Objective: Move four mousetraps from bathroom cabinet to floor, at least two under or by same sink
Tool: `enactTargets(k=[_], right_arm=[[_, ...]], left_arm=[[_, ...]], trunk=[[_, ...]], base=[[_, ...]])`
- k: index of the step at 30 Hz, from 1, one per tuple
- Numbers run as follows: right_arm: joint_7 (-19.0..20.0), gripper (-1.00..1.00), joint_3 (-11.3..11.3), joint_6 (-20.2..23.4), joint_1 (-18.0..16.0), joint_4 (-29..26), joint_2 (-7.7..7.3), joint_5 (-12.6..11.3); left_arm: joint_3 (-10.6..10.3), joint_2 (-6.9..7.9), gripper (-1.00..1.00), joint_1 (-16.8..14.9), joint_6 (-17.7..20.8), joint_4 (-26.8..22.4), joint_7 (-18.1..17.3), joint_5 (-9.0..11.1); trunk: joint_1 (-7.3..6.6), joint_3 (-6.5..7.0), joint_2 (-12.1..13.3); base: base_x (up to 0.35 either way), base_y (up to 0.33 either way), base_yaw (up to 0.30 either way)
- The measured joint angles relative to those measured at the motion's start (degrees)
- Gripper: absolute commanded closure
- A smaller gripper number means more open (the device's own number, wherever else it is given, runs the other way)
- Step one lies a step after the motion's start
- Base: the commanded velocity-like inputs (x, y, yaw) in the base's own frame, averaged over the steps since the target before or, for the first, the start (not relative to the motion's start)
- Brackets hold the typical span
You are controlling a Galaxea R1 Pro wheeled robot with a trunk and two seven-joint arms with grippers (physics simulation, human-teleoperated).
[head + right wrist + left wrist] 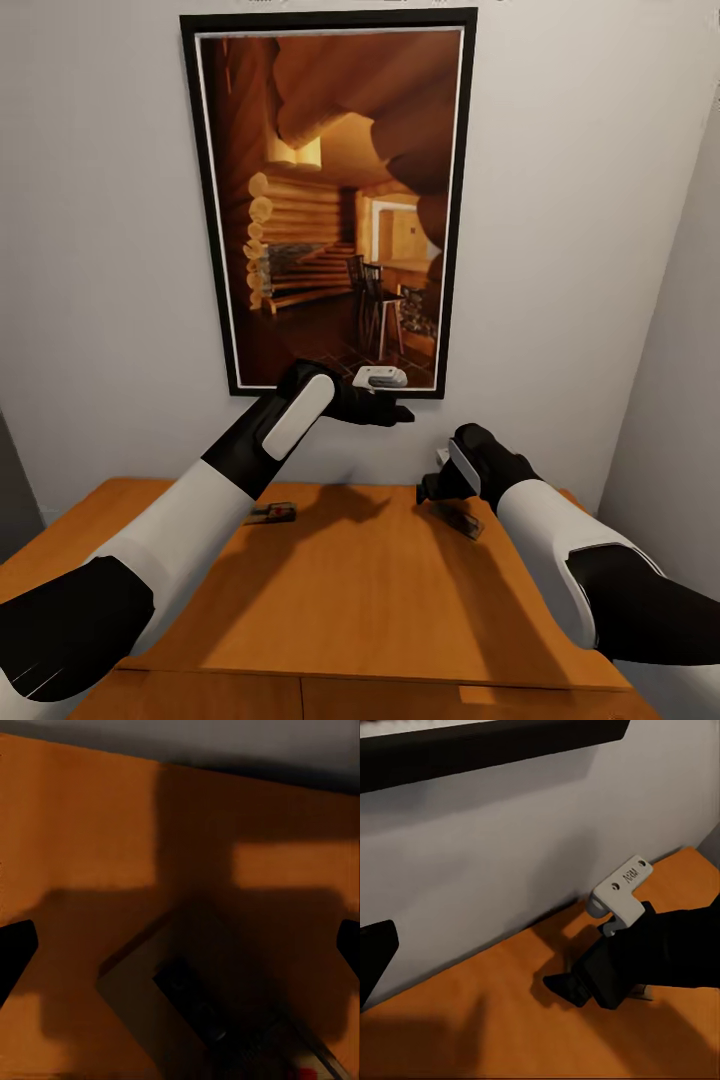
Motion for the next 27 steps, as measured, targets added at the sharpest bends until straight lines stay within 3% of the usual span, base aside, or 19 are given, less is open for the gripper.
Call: enactTargets(k=[8, 27], right_arm=[[0.0, -1.0, 0.0, 0.0, 0.0, 0.0, 0.04, 0.0], [0.0, -1.0, 0.1, 0.0, 0.0, 0.1, -0.31, 0.0]], left_arm=[[0.0, 0.0, -1.0, 0.0, 0.0, -0.5, 0.0, 0.0], [-0.1, 0.01, -1.0, 0.0, 0.0, -2.0, 0.0, 0.0]], trunk=[[0.0, 0.0, 0.0], [-0.01, 0.0, 0.0]], base=[[-0.143, -0.033, 0.0], [-0.011, -0.002, 0.0]])
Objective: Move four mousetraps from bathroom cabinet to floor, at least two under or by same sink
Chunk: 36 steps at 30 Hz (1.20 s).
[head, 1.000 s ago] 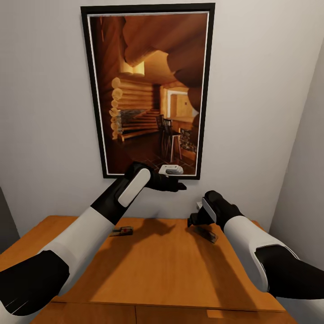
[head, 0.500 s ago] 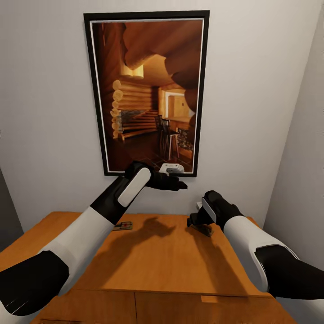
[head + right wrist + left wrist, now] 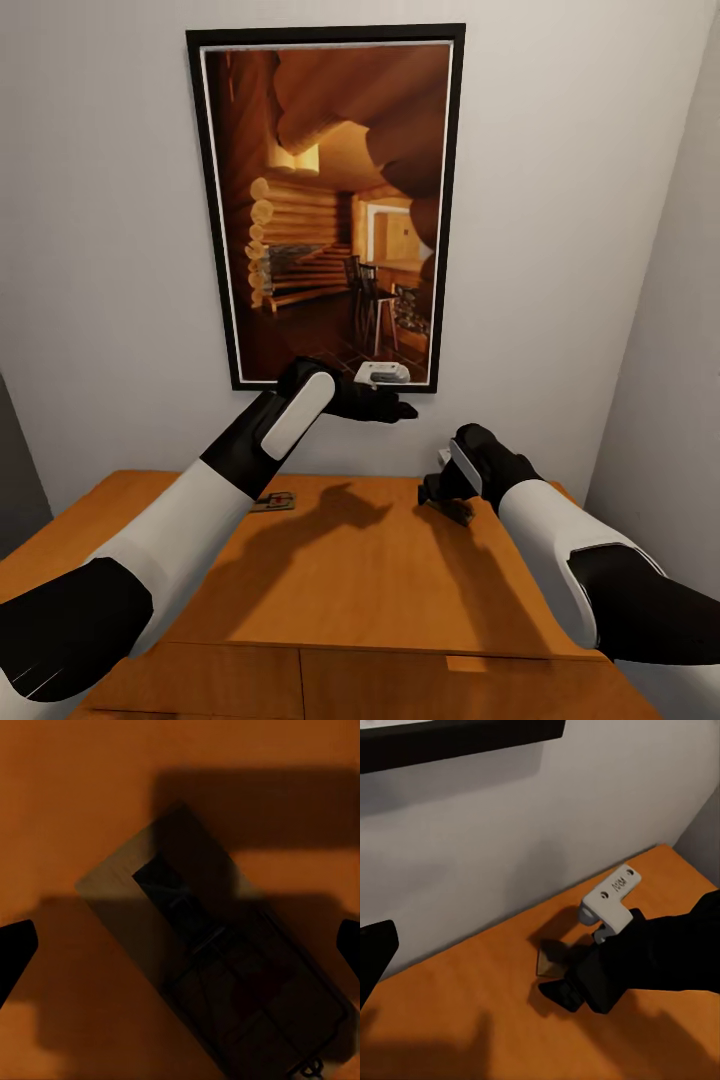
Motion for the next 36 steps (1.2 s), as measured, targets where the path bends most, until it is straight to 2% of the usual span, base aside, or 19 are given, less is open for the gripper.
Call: enactTargets(k=[8, 10, 11, 14, 33, 36], right_arm=[[-0.1, -1.0, 0.1, 0.0, 0.0, 0.6, -0.61, 0.2], [-0.2, -1.0, 0.1, 0.0, 0.0, 0.7, -1.03, 1.3], [-0.2, -1.0, 0.1, 0.0, 0.0, 0.8, -1.2, 3.0], [-0.1, -1.0, 0.0, 0.0, 0.0, 1.0, -1.24, 4.1], [0.4, -1.0, 0.1, 0.0, -0.1, 1.0, -0.88, 5.7], [0.6, -1.0, 0.0, 0.0, 0.0, 1.1, -0.79, 5.4]], left_arm=[[-0.1, -0.01, -1.0, 0.0, 0.0, -0.1, 0.0, 0.0], [0.0, -0.01, -1.0, 0.0, 0.0, -0.1, 0.0, 0.0], [0.0, -0.01, -1.0, 0.0, 0.0, -0.1, 0.0, 0.0], [0.0, -0.02, -1.0, 0.0, 0.0, -0.1, 0.0, -0.1], [0.1, -0.01, -1.0, 0.0, 0.0, -0.1, 0.0, -0.1], [0.0, 0.0, -1.0, 0.0, 0.0, -0.7, 0.0, 0.0]], trunk=[[0.0, 0.0, 0.0], [0.0, 0.0, 0.0], [0.0, 0.0, 0.0], [0.0, 0.01, 0.0], [-0.01, 0.02, 0.0], [0.0, 0.01, 0.0]], base=[[0.0, 0.0, 0.0], [0.0, 0.0, 0.0], [0.0, 0.0, 0.0], [0.0, 0.0, 0.0], [0.0, 0.0, 0.0], [0.0, 0.0, 0.0]])
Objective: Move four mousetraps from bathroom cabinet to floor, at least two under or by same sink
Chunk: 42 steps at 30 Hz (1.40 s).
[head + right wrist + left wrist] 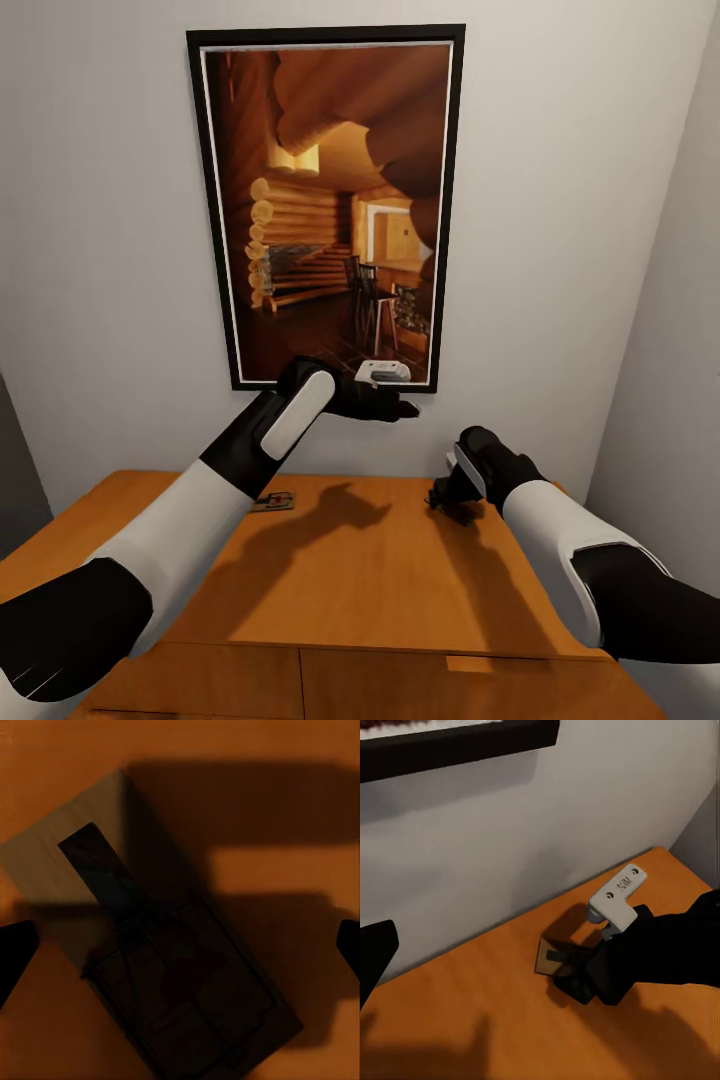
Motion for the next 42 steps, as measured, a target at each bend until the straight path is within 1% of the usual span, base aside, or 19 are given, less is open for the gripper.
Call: enactTargets(k=[9, 17, 24, 28, 32, 42], right_arm=[[1.5, -1.0, -0.1, 0.0, 0.0, 0.2, 0.06, -0.5], [3.0, -1.0, -0.1, 0.0, 0.0, 0.4, -0.06, -0.8], [3.5, -1.0, -0.2, 0.0, 0.0, 0.5, -0.24, -1.2], [3.7, -1.0, -0.2, 0.1, 0.0, -0.5, -0.32, -1.8], [3.7, -1.0, -0.1, 0.1, 0.0, -1.5, -0.35, -1.7], [3.8, -1.0, -0.2, 0.1, 0.0, -1.5, -0.44, -1.9]], left_arm=[[-0.1, 0.07, -1.0, 0.0, 0.0, -2.3, 0.0, 0.1], [-0.1, 0.07, -1.0, 0.0, 0.0, -2.6, 0.0, 0.2], [-0.1, 0.07, -1.0, 0.0, 0.0, -2.5, 0.0, 0.3], [-0.2, 0.07, -1.0, 0.0, 0.0, -2.4, 0.0, 0.3], [-0.2, 0.08, -1.0, 0.0, 0.0, -2.4, 0.0, 0.3], [-0.2, 0.07, -1.0, 0.0, 0.0, -2.6, 0.0, 0.3]], trunk=[[0.0, 0.0, 0.0], [0.0, 0.0, 0.0], [0.0, 0.0, 0.0], [0.87, -0.71, -1.6], [1.75, -1.43, -3.2], [1.76, -1.44, -3.2]], base=[[0.0, 0.0, 0.0], [0.0, 0.0, 0.0], [0.0, 0.0, 0.0], [0.0, 0.0, 0.0], [0.0, 0.0, 0.0], [0.0, 0.0, 0.0]])
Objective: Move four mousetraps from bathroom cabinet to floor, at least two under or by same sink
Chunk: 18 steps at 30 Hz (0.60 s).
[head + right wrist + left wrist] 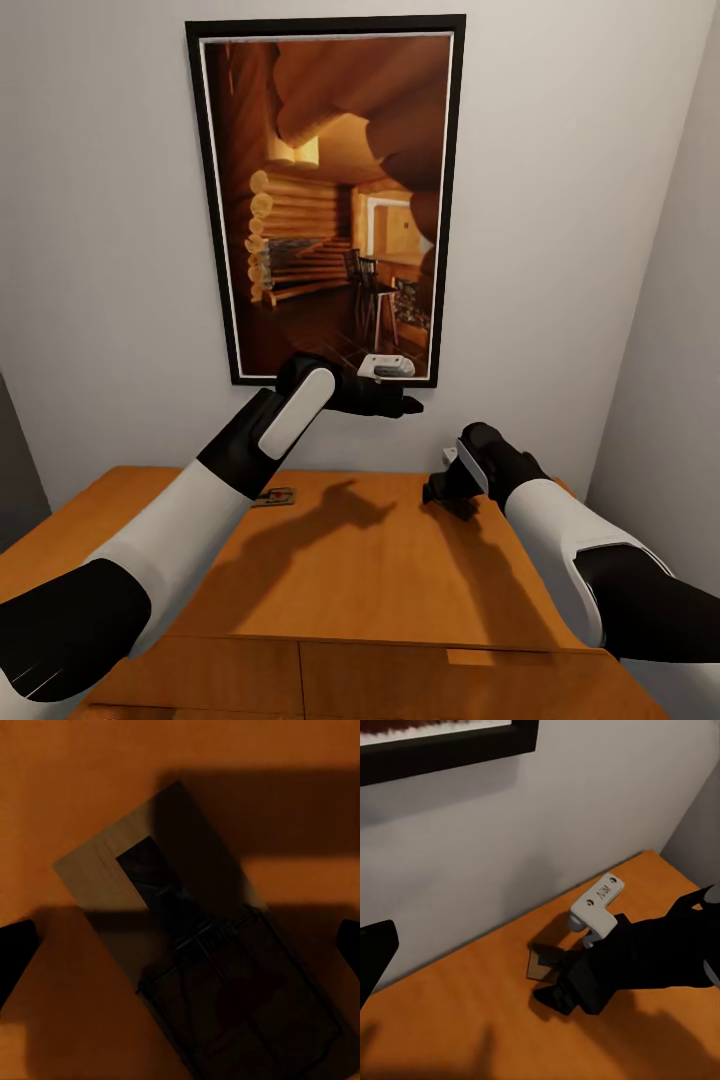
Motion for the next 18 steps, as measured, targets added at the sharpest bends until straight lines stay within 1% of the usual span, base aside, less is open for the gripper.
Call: enactTargets(k=[18], right_arm=[[-0.1, -1.0, 0.0, 0.0, 0.0, 0.0, 0.07, 0.1]], left_arm=[[0.0, 0.0, -1.0, 0.0, 0.0, -0.1, 0.0, 0.0]], trunk=[[0.0, 0.0, 0.0]], base=[[0.0, 0.0, 0.0]])
